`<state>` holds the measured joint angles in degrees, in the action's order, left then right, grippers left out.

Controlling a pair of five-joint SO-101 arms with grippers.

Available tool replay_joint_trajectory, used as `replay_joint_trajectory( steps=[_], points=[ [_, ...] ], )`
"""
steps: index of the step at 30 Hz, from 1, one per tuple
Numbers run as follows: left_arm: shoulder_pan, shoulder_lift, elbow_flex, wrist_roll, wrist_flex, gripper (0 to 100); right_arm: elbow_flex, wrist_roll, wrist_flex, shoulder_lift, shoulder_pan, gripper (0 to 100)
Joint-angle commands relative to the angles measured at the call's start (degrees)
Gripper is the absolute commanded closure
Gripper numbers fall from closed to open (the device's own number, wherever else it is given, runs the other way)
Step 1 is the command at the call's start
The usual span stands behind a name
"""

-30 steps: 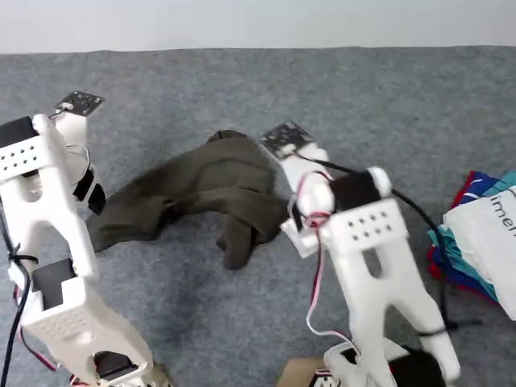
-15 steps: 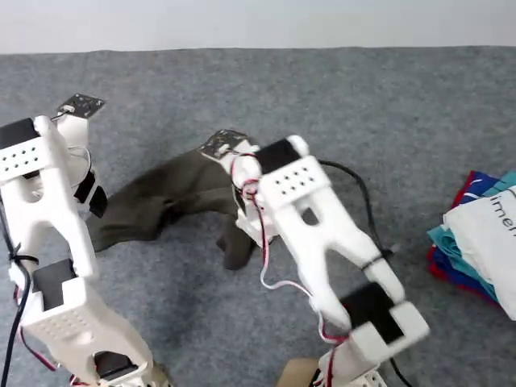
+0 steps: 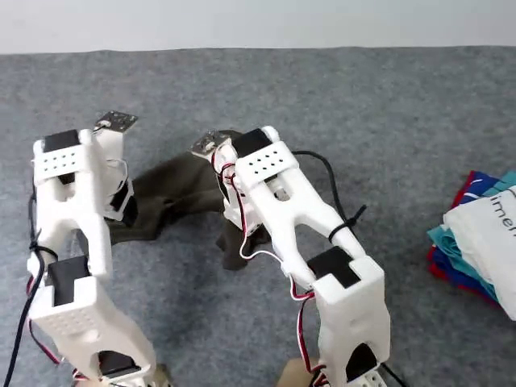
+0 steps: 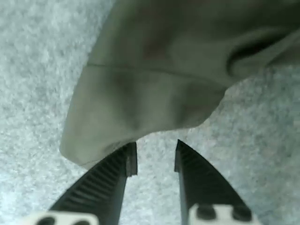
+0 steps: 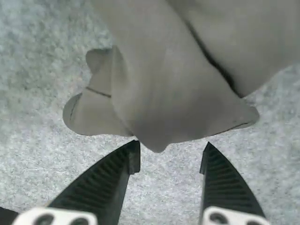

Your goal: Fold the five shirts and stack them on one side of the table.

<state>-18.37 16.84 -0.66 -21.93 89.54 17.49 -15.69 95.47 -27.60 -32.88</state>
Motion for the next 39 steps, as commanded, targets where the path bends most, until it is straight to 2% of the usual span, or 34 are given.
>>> replay_joint_trajectory(
  steps=[1, 5, 9, 12, 16, 19, 25, 31, 36, 39],
  points=[
    [0.4, -0.7, 0.1, 1.4, -1.4, 86, 2.8, 0.3, -0.9, -0.4, 0.0, 78.6],
    [0.1, -0.7, 0.1, 1.5, -3.0, 86, 2.9, 0.3, -2.7, -2.8, 0.0, 82.3],
    [0.2, -0.5, 0.1, 1.5, -3.8, 86, 2.9, 0.4, -3.3, -3.6, 0.7, 99.6],
    [0.4, -0.5, -0.7, 1.5, -4.2, 91, 3.0, 0.4, -2.8, -3.3, 2.2, 98.1],
    [0.5, -0.5, -7.6, 1.6, -11.3, 96, 3.9, 0.3, -2.6, -1.1, 4.4, 98.8],
    [0.5, -0.5, -12.7, 1.6, -14.3, 97, 4.2, 0.3, -2.6, 1.6, 5.6, 98.8],
    [0.7, -0.4, -15.4, 1.6, -14.8, 97, 4.2, -2.5, 1.4, 4.9, 5.5, 98.9],
    [8.0, -0.5, -19.8, 1.6, -14.3, 97, 4.2, -3.3, 2.0, 7.2, 6.5, 98.9],
    [14.6, -0.8, -21.1, 1.5, -7.6, 100, 4.2, -3.3, 2.2, 9.7, 6.6, 98.9],
    [15.8, -1.1, -21.2, 1.7, -9.4, 100, 4.2, -3.3, 2.2, 11.2, 6.6, 98.9]
  ],
)
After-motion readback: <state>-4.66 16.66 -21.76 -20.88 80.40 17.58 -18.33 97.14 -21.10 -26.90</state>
